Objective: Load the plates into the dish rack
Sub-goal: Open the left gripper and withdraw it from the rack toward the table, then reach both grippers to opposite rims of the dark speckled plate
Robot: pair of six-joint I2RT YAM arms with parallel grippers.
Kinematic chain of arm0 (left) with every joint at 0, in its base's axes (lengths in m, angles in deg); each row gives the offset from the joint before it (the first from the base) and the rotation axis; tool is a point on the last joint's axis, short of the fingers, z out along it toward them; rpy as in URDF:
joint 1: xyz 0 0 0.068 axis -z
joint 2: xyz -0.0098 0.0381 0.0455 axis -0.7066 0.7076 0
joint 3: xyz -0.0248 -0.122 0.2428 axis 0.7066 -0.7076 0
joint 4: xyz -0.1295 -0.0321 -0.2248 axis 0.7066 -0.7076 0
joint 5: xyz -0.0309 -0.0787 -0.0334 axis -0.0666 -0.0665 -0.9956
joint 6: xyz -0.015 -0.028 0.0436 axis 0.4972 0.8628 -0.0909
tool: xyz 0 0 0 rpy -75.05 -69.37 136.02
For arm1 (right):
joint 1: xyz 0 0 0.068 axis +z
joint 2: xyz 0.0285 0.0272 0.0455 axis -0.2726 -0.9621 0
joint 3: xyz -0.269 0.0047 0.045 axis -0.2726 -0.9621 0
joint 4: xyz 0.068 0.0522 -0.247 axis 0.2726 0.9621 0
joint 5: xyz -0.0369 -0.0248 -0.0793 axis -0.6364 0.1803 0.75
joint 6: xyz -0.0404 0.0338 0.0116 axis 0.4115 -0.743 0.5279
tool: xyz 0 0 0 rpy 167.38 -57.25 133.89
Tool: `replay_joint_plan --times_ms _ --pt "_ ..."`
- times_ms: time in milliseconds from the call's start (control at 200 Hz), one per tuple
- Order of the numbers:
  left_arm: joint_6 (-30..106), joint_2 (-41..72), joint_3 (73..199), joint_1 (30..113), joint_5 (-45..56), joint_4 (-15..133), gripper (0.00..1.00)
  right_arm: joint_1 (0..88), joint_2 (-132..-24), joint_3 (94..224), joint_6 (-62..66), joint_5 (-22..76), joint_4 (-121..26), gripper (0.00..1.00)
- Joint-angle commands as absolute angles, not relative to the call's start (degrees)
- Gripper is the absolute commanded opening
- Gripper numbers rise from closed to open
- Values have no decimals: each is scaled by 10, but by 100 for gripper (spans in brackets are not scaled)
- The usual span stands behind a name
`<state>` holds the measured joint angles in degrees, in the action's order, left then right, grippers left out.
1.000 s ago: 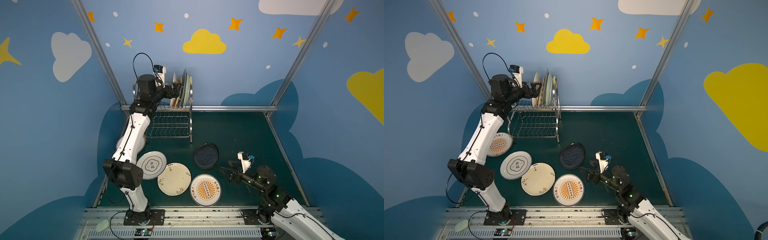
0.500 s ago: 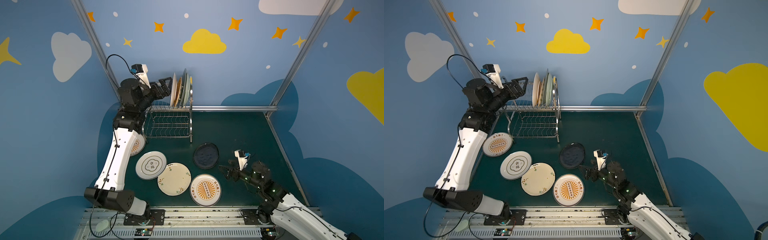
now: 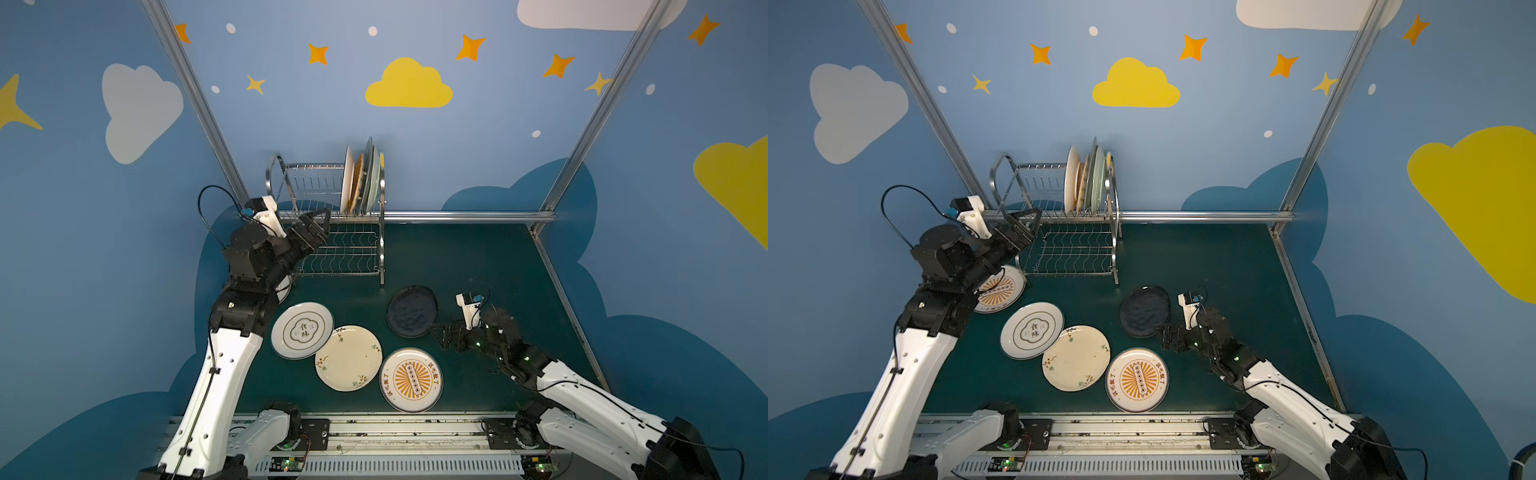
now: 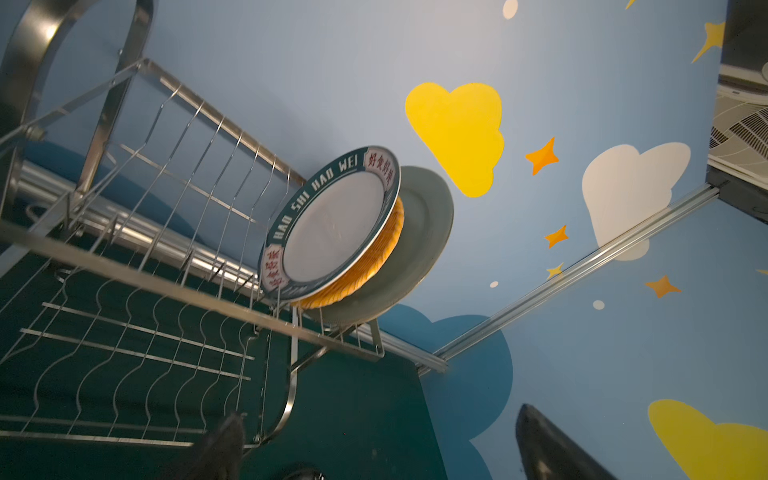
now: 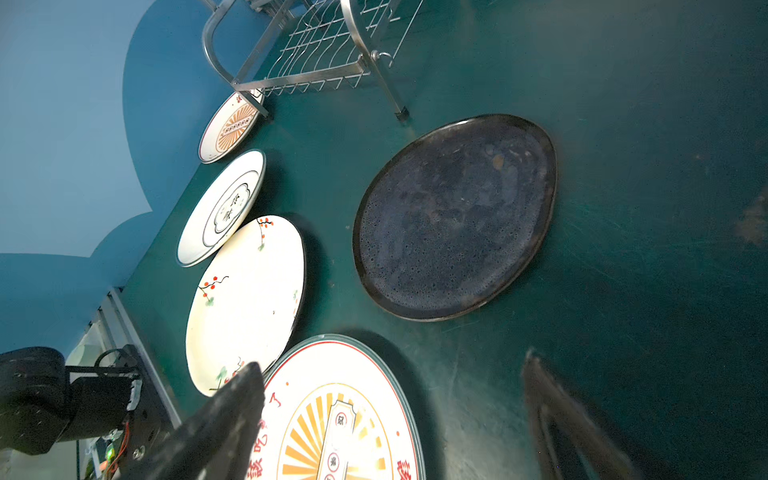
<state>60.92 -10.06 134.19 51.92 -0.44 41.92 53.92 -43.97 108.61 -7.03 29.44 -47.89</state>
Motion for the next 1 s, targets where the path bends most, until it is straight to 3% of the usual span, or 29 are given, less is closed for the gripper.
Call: replay_joint_plan --times_ms 0,305,496,796,996 --pt "632 -153 1299 518 -13 422 100 526 -466 1111 -85 297 -480 94" --pt "622 -255 1167 519 -71 363 100 464 -560 1137 -123 233 -494 92" --pt "674 -266 1051 525 -143 435 100 451 -638 1179 -141 211 -474 86" --pt "685 -122 978 620 -106 524 100 418 -798 1309 -126 96 -358 78" --pt "658 20 988 655 -105 585 99 410 -834 1304 -138 85 -390 74"
